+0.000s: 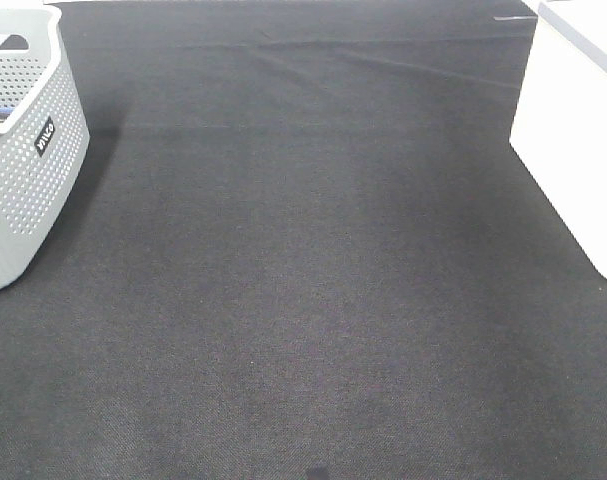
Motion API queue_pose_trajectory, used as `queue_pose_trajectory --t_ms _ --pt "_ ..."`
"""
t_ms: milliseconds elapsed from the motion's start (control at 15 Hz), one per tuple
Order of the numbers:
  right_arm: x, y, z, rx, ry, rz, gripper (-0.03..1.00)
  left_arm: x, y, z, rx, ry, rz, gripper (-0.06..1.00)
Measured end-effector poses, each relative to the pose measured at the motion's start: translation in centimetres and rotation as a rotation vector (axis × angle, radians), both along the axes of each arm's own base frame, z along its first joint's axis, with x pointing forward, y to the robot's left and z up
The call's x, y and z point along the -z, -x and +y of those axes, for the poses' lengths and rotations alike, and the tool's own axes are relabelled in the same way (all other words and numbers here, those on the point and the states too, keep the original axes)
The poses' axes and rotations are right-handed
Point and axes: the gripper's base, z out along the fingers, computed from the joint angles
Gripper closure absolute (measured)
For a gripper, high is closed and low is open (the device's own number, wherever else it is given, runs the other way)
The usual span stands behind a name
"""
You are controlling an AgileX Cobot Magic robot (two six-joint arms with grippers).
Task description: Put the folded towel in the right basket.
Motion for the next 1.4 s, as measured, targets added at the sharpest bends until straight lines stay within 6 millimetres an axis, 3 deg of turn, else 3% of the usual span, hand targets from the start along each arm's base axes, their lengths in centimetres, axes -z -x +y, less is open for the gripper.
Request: queue_pose_trajectory --t_ms 333,400,467,533,667,733,1067,1133,1400 --pt "-3.4 1.1 7.8 -0.175 -0.002 -0.079 0.31 0.0 0.0 0.0 0.0 0.0 0.0 -0.02" --pt "-3.4 1.1 7.8 -0.175 -0.002 -0.079 0.31 0.0 0.0 0.0 0.0 0.0 0.0 -0.02" --pt "-4.0 1.8 9.9 -0.222 -0.007 -0.087 0.31 0.0 0.0 0.0 0.0 0.0 0.0 -0.02" --pt "-4.3 2.6 10.8 -0.242 -0.011 -0.086 0.31 0.0 0.0 0.0 0.0 0.0 0.0 -0.02" --pt "-4.4 6.1 11.3 -0.25 -0.02 -0.04 0.31 0.0 0.0 0.0 0.0 0.0 0.0 -0.02" --pt "-4.4 6.1 11.3 -0.25 -0.02 -0.04 0.31 0.0 0.0 0.0 0.0 0.0 0.0 -0.02" --pt "-2.6 14.5 10.5 -0.23 0.011 0.073 0.31 0.0 0.0 0.0 0.0 0.0 0.0 -0.02" --pt "-1.8 17.4 10.3 -0.229 0.014 0.098 0.31 0.0 0.0 0.0 0.0 0.0 0.0 -0.02" --pt "1.3 25.3 10.0 -0.222 0.009 0.149 0.31 0.0 0.0 0.0 0.0 0.0 0.0 -0.02"
